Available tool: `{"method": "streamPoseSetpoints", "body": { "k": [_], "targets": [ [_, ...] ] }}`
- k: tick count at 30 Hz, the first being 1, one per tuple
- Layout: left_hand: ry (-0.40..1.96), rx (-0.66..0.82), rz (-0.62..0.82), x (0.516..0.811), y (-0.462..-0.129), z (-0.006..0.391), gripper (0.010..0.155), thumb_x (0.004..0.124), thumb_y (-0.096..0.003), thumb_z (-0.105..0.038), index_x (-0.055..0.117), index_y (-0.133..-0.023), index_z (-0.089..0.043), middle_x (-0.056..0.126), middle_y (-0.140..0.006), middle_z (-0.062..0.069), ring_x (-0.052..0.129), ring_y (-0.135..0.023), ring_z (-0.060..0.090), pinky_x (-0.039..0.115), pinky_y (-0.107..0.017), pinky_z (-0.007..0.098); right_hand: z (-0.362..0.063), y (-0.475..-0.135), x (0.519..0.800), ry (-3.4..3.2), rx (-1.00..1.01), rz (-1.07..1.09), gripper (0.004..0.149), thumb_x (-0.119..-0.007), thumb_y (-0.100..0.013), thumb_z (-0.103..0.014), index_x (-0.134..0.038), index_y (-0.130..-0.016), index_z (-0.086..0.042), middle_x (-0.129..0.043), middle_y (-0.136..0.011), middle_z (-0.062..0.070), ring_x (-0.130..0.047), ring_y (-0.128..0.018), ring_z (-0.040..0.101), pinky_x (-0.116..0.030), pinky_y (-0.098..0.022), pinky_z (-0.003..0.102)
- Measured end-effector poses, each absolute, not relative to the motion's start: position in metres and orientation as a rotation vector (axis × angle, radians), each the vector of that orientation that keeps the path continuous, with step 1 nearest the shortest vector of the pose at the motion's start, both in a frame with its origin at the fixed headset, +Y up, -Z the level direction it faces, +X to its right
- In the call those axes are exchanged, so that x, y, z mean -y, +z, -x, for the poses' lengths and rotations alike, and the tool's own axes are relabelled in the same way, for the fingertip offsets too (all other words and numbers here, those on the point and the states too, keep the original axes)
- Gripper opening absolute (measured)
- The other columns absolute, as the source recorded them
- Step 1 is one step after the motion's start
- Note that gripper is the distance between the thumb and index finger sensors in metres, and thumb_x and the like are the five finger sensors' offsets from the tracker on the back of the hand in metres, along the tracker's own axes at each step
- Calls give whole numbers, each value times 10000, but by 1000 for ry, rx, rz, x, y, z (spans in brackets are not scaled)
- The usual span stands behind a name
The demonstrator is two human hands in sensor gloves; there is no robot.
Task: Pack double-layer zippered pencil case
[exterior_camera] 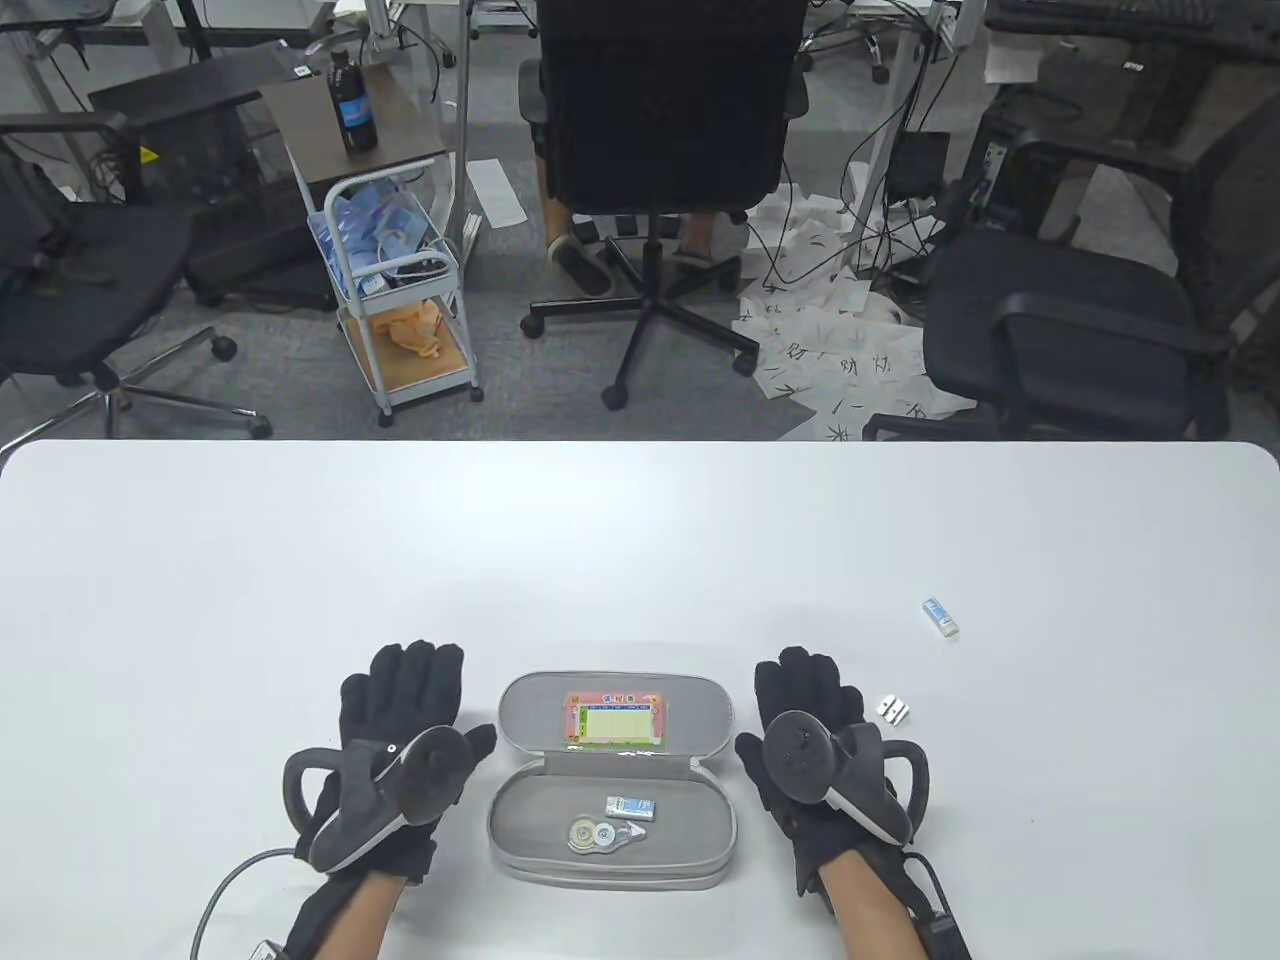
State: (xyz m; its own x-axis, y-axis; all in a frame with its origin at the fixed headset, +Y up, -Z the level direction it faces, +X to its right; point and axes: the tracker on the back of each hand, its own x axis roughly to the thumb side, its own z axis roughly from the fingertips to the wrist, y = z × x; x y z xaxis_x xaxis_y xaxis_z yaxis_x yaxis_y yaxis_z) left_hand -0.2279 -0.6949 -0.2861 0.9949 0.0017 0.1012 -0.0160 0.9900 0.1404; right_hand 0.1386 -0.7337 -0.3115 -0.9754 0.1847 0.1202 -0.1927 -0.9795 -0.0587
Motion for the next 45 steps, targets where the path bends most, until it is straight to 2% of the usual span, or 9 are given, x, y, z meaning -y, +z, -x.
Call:
{"method": "streamPoseSetpoints", "body": {
  "k": [8, 15, 22, 28, 33, 35, 38, 41, 45],
  "targets": [
    [-20, 25, -23, 719, -294, 251, 876, 821, -499, -578, 501, -1168, -111, 560, -1183, 204, 493, -1070, 488, 380, -742, 620, -173, -322, 728, 2905, 123, 42, 694, -706, -507, -465, -450, -1082, -172, -333, -1159, 138, -317, -1012, 375, -385, -710, 520],
    [-19, 5, -14, 718, -295, 258, 875, 822, -502, -572, 500, -1167, -104, 550, -1185, 200, 471, -1073, 475, 357, -744, 597, -241, -349, 754, 2894, -270, 642, 665, -700, -513, -423, -452, -1076, -171, -373, -1149, 145, -389, -1003, 378, -447, -706, 514],
    [5, 14, -10, 717, -296, 257, 865, 821, -507, -565, 505, -1166, -103, 548, -1186, 203, 466, -1073, 476, 353, -744, 595, -252, -359, 774, 2844, -404, 655, 638, -728, -489, -449, -536, -1050, -214, -510, -1133, 123, -576, -977, 355, -576, -695, 487],
    [-4, 25, 11, 720, -298, 255, 864, 819, -512, -561, 497, -1170, -104, 540, -1190, 199, 455, -1076, 478, 349, -744, 599, -242, -368, 774, 3027, -299, 702, 545, -751, -482, -434, -645, -994, -283, -661, -1091, 64, -713, -926, 338, -657, -675, 480],
    [-4, 34, 13, 722, -299, 254, 860, 819, -515, -557, 496, -1171, -105, 535, -1194, 197, 448, -1077, 482, 345, -744, 603, -231, -375, 770, 3149, -251, 631, 473, -799, -440, -359, -721, -893, -248, -769, -999, 46, -808, -852, 308, -728, -641, 503],
    [-8, 39, 18, 722, -299, 253, 845, 819, -521, -547, 498, -1173, -115, 536, -1196, 196, 439, -1079, 486, 339, -744, 607, -228, -376, 769, 3123, -309, 610, 462, -793, -443, -354, -672, -871, -228, -768, -968, 60, -801, -837, 322, -740, -633, 519],
    [-12, 45, 9, 721, -299, 251, 853, 818, -520, -550, 491, -1176, -112, 532, -1197, 194, 428, -1080, 487, 332, -743, 608, -220, -373, 764, 3066, -246, 519, 453, -801, -445, -370, -694, -862, -228, -797, -938, 55, -823, -813, 321, -751, -619, 516],
    [-10, 56, 16, 722, -299, 249, 853, 818, -521, -550, 491, -1175, -111, 530, -1198, 196, 425, -1081, 486, 329, -743, 607, -195, -366, 735, 2937, -51, 261, 443, -797, -448, -388, -717, -864, -259, -815, -920, 26, -841, -796, 285, -767, -610, 480],
    [-26, 65, 24, 724, -299, 246, 856, 815, -521, -554, 489, -1176, -110, 529, -1199, 195, 422, -1081, 487, 329, -743, 607, -113, -344, 689, 2824, 49, -408, 435, -815, -438, -406, -747, -857, -312, -834, -879, -2, -850, -754, 252, -774, -597, 436]
  ]
}}
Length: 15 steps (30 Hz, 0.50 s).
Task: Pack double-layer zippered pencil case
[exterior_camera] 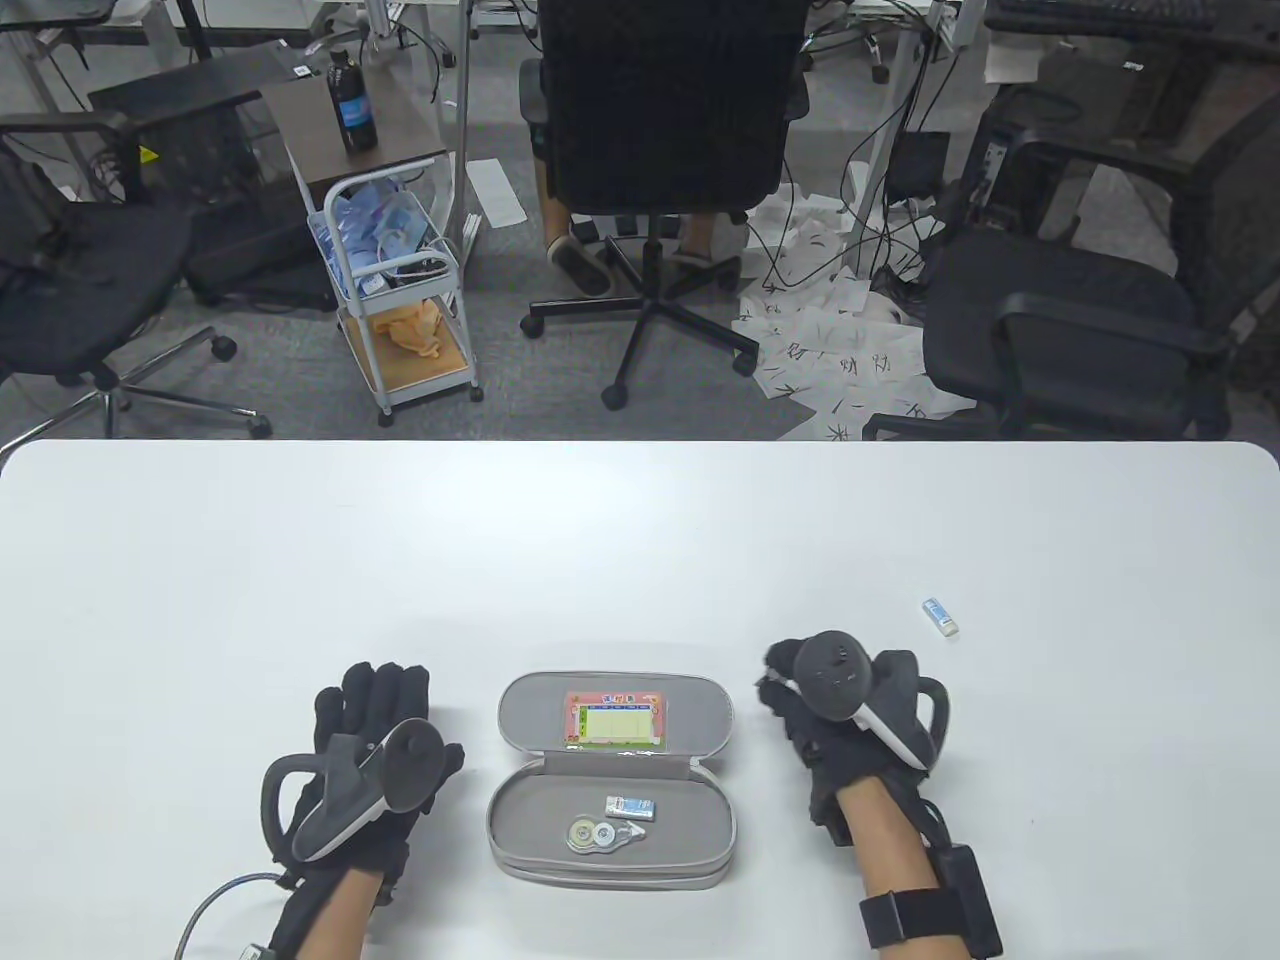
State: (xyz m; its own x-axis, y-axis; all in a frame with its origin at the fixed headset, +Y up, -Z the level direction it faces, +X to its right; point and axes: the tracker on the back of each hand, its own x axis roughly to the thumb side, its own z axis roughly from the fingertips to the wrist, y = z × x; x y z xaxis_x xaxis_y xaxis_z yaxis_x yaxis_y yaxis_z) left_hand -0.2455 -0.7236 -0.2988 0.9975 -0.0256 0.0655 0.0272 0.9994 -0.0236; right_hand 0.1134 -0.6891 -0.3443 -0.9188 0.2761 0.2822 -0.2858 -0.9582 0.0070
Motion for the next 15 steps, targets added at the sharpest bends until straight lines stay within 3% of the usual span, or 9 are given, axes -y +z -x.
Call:
{"method": "streamPoseSetpoints", "body": {
  "k": [5, 8, 15],
  "targets": [
    [-20, 62, 33, 725, -298, 247, 855, 815, -521, -552, 487, -1176, -112, 525, -1200, 194, 417, -1082, 486, 328, -742, 607, 4, -309, 688, 3001, 30, -933, 418, -831, -421, -436, -777, -831, -375, -837, -842, -40, -843, -733, 220, -770, -596, 409],
    [-13, 57, 39, 724, -298, 249, 859, 816, -520, -551, 481, -1178, -113, 519, -1201, 196, 412, -1082, 488, 326, -742, 609, 50, -298, 697, 3132, -8, -1150, 407, -824, -410, -462, -791, -811, -399, -805, -843, -65, -812, -752, 208, -749, -617, 402],
    [-5, 82, 43, 725, -300, 247, 861, 819, -519, -553, 479, -1179, -116, 518, -1204, 187, 398, -1085, 484, 324, -743, 611, 75, -290, 707, 3105, -60, -1257, 419, -794, -421, -453, -823, -829, -364, -803, -829, -57, -796, -741, 221, -725, -620, 421]
  ]
}}
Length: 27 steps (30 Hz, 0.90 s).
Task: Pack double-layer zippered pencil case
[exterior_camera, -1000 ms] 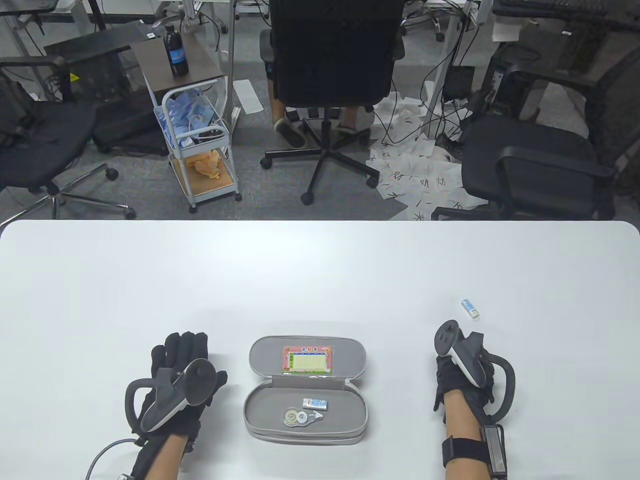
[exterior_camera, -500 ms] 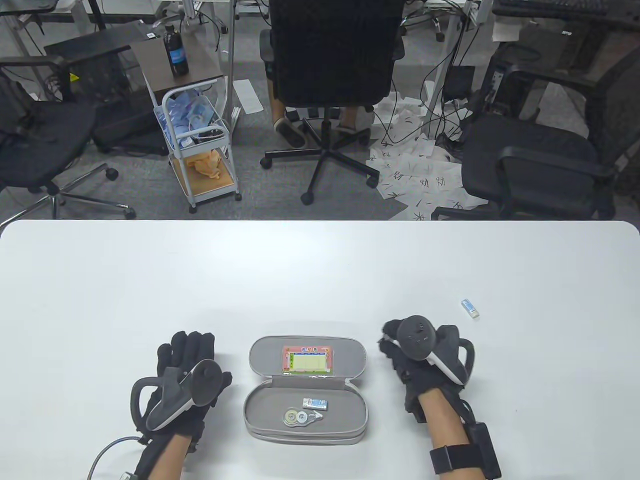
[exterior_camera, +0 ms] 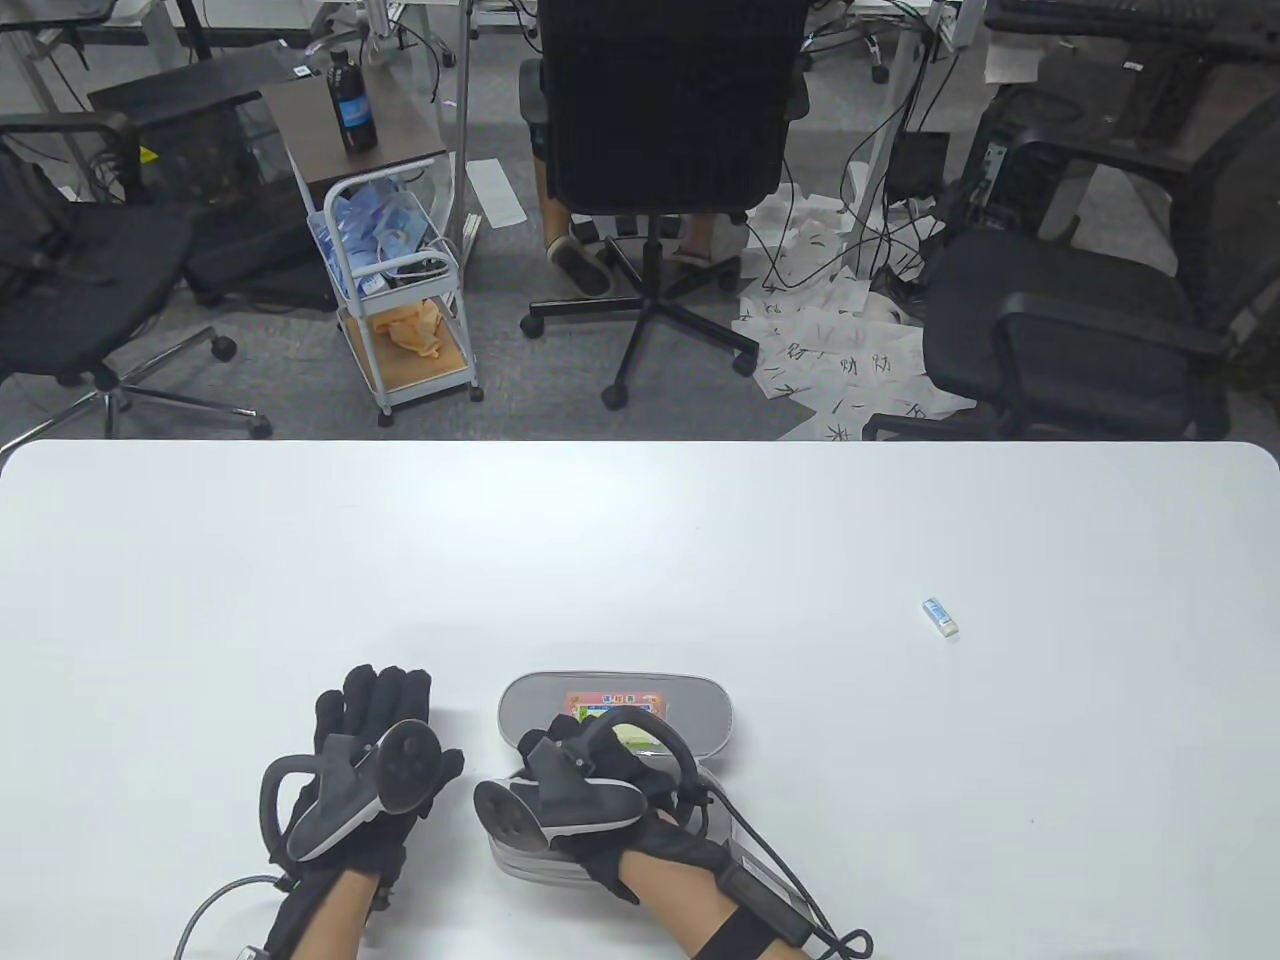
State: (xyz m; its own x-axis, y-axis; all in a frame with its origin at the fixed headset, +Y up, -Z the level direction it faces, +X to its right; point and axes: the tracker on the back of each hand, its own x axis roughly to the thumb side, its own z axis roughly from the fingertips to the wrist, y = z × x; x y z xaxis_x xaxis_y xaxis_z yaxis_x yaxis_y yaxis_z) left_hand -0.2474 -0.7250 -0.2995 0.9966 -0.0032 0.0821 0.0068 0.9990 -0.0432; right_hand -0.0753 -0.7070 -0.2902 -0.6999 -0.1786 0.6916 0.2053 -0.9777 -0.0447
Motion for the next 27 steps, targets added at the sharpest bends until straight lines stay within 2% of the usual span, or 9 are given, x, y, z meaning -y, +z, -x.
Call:
{"method": "streamPoseSetpoints", "body": {
  "k": [4, 7, 10, 13, 14, 18, 20, 23, 27],
  "targets": [
    [5, 74, 27, 724, -301, 247, 863, 816, -519, -558, 478, -1180, -119, 515, -1206, 188, 399, -1084, 487, 328, -744, 613, 48, -303, 694, -2924, 12, 1067, 423, -765, -458, -433, -804, -868, -334, -830, -856, -37, -825, -749, 242, -743, -607, 433],
    [9, 72, 25, 724, -302, 248, 864, 814, -520, -561, 477, -1180, -117, 510, -1207, 190, 395, -1084, 490, 326, -743, 614, -1, -327, 675, -3065, -167, 877, 418, -762, -468, -424, -803, -872, -329, -838, -898, -37, -825, -815, 252, -732, -634, 459],
    [4, 68, 37, 727, -303, 249, 864, 813, -521, -562, 475, -1181, -118, 508, -1207, 191, 391, -1085, 487, 325, -743, 614, -70, -361, 665, -3186, -370, 489, 439, -755, -479, -422, -773, -906, -319, -804, -973, -35, -789, -890, 255, -695, -677, 471],
    [9, 66, 41, 727, -302, 249, 865, 813, -521, -561, 473, -1182, -117, 504, -1208, 190, 389, -1085, 488, 322, -742, 615, -147, -399, 679, -3244, -400, 2, 484, -748, -483, -408, -716, -957, -312, -731, -1055, -36, -697, -977, 260, -629, -725, 480],
    [9, 65, 41, 727, -302, 249, 865, 813, -521, -560, 474, -1181, -116, 504, -1208, 192, 387, -1085, 489, 321, -743, 614, -168, -410, 687, -3233, -406, -58, 470, -747, -484, -393, -729, -946, -315, -745, -1049, -45, -706, -973, 252, -634, -721, 476],
    [-6, 55, 53, 729, -302, 248, 869, 815, -521, -559, 470, -1182, -114, 498, -1209, 195, 382, -1085, 490, 319, -741, 616, -236, -445, 727, -3096, -118, -383, 518, -722, -493, -389, -630, -1000, -337, -624, -1126, -50, -581, -1031, 239, -577, -748, 465],
    [-20, 52, 68, 730, -302, 248, 872, 813, -520, -563, 465, -1184, -116, 494, -1211, 193, 379, -1085, 489, 318, -742, 616, -255, -451, 743, -3050, -25, -512, 562, -701, -497, -385, -550, -1036, -330, -512, -1165, -20, -496, -1051, 253, -533, -762, 463],
    [-8, 46, 71, 731, -303, 250, 872, 813, -522, -561, 463, -1184, -115, 491, -1211, 195, 376, -1085, 492, 316, -741, 617, -279, -456, 765, -3041, 241, -651, 589, -662, -507, -358, -462, -1059, -320, -385, -1177, 33, -434, -1053, 284, -499, -764, 474],
    [-4, 46, 85, 731, -303, 250, 875, 813, -522, -561, 459, -1186, -114, 482, -1213, 198, 368, -1085, 494, 314, -741, 619, -290, -455, 777, -3069, 336, -671, 539, -635, -511, -331, -482, -1026, -375, -521, -1150, -10, -579, -1026, 240, -550, -757, 459]
  ]
}}
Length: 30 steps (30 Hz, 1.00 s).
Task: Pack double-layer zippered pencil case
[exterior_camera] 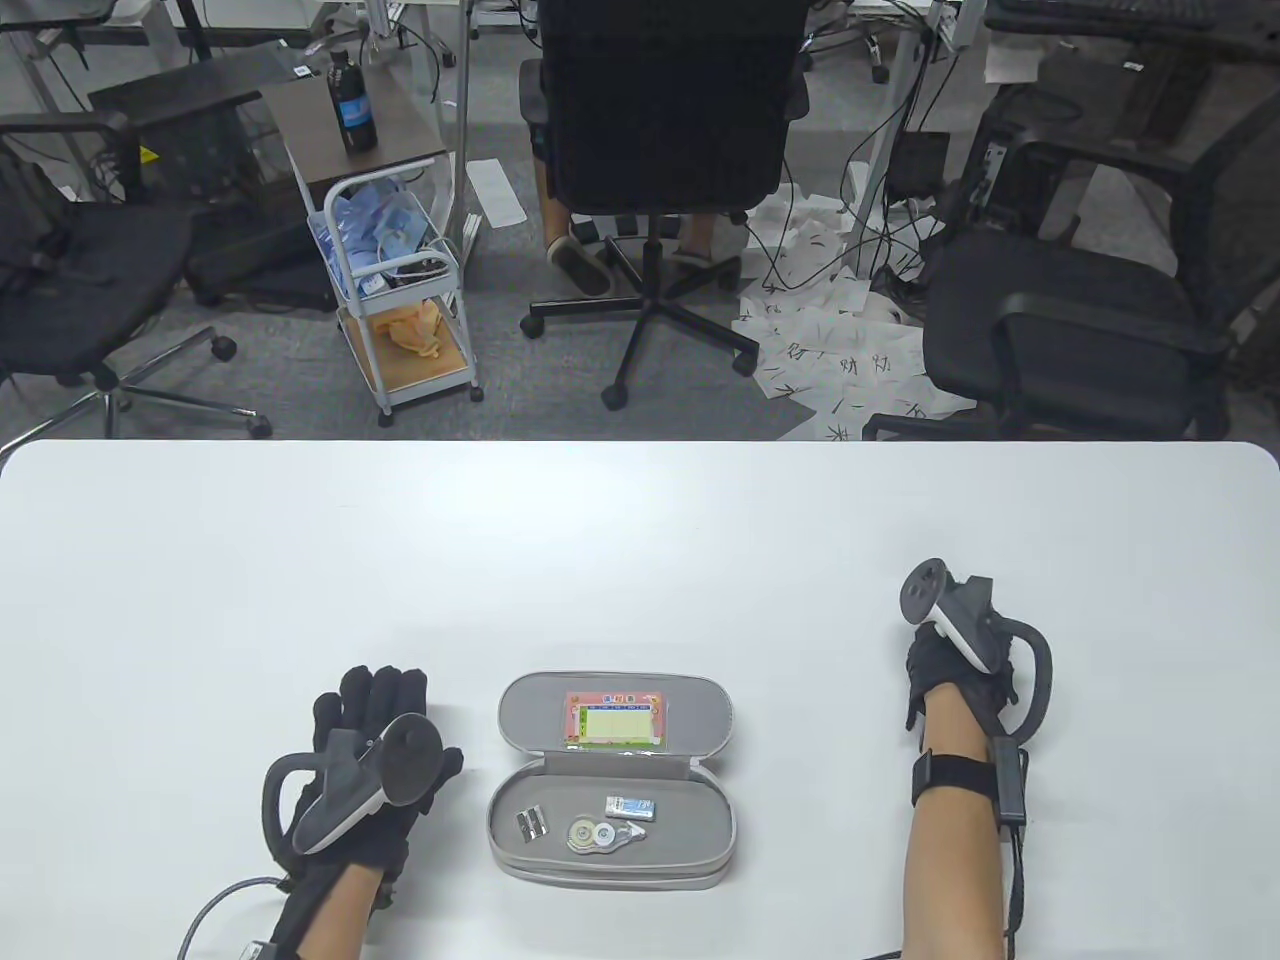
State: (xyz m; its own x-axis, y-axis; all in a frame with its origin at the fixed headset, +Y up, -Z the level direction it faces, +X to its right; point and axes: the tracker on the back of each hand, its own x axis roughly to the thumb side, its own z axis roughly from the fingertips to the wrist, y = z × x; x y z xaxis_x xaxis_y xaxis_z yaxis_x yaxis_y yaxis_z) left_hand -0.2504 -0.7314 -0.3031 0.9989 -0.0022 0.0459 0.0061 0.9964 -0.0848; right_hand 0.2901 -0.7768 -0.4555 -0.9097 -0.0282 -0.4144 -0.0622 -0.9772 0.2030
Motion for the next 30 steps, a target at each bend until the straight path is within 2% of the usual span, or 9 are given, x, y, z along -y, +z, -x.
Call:
{"method": "streamPoseSetpoints", "body": {
  "k": [2, 6, 10, 14, 18, 19, 22, 27, 30],
  "targets": [
    [-3, 46, 85, 731, -303, 251, 873, 810, -523, -561, 460, -1185, -113, 480, -1214, 199, 370, -1084, 497, 317, -740, 622, -287, -456, 772, 3091, -151, 658, 496, -710, -495, -315, -626, -981, -363, -683, -1093, -28, -726, -962, 224, -677, -712, 424],
    [10, 49, 103, 734, -304, 251, 870, 814, -523, -557, 464, -1183, -111, 482, -1212, 202, 369, -1081, 500, 320, -739, 626, -270, -466, 765, 3388, -148, 569, 437, -825, -434, -350, -757, -864, -386, -888, -900, -67, -945, -741, 122, -842, -618, 282],
    [8, 54, 94, 731, -304, 251, 874, 812, -524, -559, 461, -1185, -109, 476, -1213, 206, 366, -1081, 505, 322, -740, 628, -259, -473, 760, 3473, -302, 560, 510, -857, -431, -443, -743, -896, -266, -949, -815, -5, -1033, -630, 123, -953, -509, 237],
    [20, 54, 80, 730, -304, 251, 869, 807, -524, -562, 467, -1183, -109, 481, -1211, 206, 370, -1079, 507, 326, -739, 629, -246, -468, 748, 3344, -185, 404, 484, -893, -412, -457, -815, -850, -265, -1009, -766, 1, -1074, -566, 125, -981, -448, 232],
    [23, 61, 89, 731, -304, 250, 873, 804, -525, -564, 466, -1184, -102, 478, -1211, 213, 370, -1077, 511, 327, -739, 629, -176, -445, 705, 3144, 142, -109, 489, -883, -426, -454, -801, -864, -250, -993, -790, 15, -1057, -579, 143, -965, -444, 252],
    [20, 63, 93, 732, -304, 250, 870, 805, -524, -563, 468, -1183, -105, 480, -1210, 211, 374, -1077, 508, 328, -739, 628, -142, -428, 689, 3052, 211, -358, 490, -880, -430, -450, -799, -867, -244, -989, -795, 22, -1050, -582, 152, -956, -444, 263],
    [9, 66, 94, 731, -303, 248, 870, 803, -525, -564, 467, -1183, -105, 479, -1210, 213, 371, -1078, 506, 326, -740, 624, -69, -385, 670, 2888, 258, -834, 483, -884, -433, -432, -801, -867, -236, -982, -802, 38, -1036, -585, 175, -934, -445, 289],
    [2, 74, 87, 729, -301, 246, 869, 800, -525, -566, 467, -1182, -105, 481, -1209, 210, 372, -1078, 502, 326, -740, 621, 25, -310, 678, 2876, 395, -1477, 482, -886, -409, -470, -804, -848, -289, -978, -797, -22, -1006, -604, 152, -903, -447, 269],
    [21, 76, 83, 727, -299, 247, 869, 801, -524, -564, 467, -1182, -105, 480, -1210, 210, 370, -1078, 502, 325, -740, 620, 49, -290, 694, 2891, 358, -1641, 469, -892, -409, -460, -813, -840, -292, -978, -792, -22, -998, -601, 160, -892, -440, 273]
  ]
}}
